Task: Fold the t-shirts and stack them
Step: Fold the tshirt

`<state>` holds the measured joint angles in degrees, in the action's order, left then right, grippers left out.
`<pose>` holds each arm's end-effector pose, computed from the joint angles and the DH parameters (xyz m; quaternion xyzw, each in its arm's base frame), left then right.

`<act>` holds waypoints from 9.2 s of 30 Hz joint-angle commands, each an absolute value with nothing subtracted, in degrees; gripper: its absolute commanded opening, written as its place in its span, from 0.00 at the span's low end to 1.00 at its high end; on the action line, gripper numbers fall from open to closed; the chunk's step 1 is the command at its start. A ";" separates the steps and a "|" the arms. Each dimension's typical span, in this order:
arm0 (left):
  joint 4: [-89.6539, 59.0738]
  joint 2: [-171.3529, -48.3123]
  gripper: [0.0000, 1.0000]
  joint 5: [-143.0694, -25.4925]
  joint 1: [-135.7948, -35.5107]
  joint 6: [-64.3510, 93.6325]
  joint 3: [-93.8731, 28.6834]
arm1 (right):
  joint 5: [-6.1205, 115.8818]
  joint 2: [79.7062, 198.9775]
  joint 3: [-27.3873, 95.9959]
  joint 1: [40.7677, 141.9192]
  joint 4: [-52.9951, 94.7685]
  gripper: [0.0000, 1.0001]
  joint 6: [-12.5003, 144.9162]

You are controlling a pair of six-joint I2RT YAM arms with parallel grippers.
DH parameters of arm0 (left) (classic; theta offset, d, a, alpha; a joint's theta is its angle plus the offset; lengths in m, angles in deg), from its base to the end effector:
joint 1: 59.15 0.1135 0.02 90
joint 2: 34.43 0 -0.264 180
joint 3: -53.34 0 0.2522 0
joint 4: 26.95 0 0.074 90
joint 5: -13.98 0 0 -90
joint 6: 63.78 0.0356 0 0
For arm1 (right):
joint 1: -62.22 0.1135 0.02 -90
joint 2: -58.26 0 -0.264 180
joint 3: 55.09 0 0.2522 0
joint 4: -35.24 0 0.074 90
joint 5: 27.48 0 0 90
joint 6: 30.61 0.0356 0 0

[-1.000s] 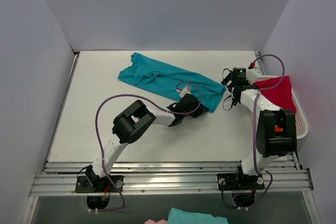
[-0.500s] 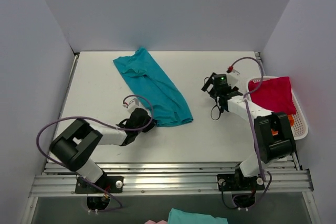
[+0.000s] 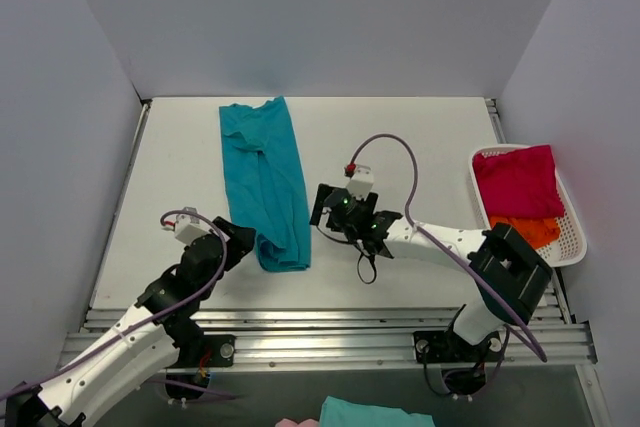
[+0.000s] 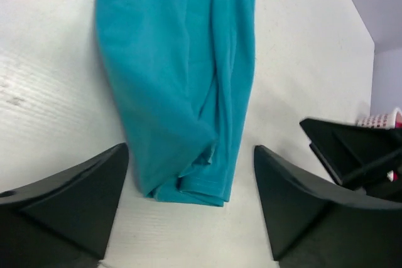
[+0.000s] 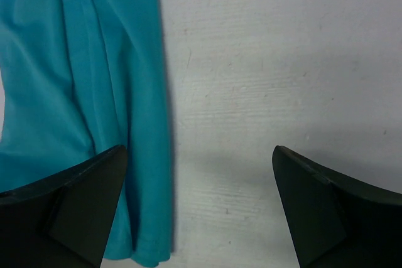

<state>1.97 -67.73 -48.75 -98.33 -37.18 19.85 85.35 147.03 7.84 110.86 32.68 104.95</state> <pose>0.1221 -0.0784 0.2085 -0.2929 0.7924 -0.2596 0.4680 0.2319 0.2425 0.2167 0.0787 0.8444 0.2520 0.4662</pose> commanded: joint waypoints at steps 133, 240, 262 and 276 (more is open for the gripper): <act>-15.74 -130.94 0.94 -65.13 -68.12 -18.52 -22.39 | 78.16 181.60 56.24 94.56 25.78 1.00 93.76; -38.85 -122.82 0.92 -89.81 -78.22 -15.97 -5.51 | 77.29 178.06 45.16 91.49 37.73 0.88 101.49; -34.30 -149.72 0.90 -93.77 -66.99 -10.35 -28.59 | 71.84 177.97 40.06 85.69 39.85 0.86 100.70; -34.21 -143.17 0.86 -94.67 -61.26 -10.87 -35.15 | 69.99 178.15 38.48 84.89 41.34 0.85 100.61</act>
<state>-34.16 -153.27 -96.10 -61.59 -12.04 -34.38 70.51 180.39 39.68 84.74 40.03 101.15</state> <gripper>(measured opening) 0.866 0.856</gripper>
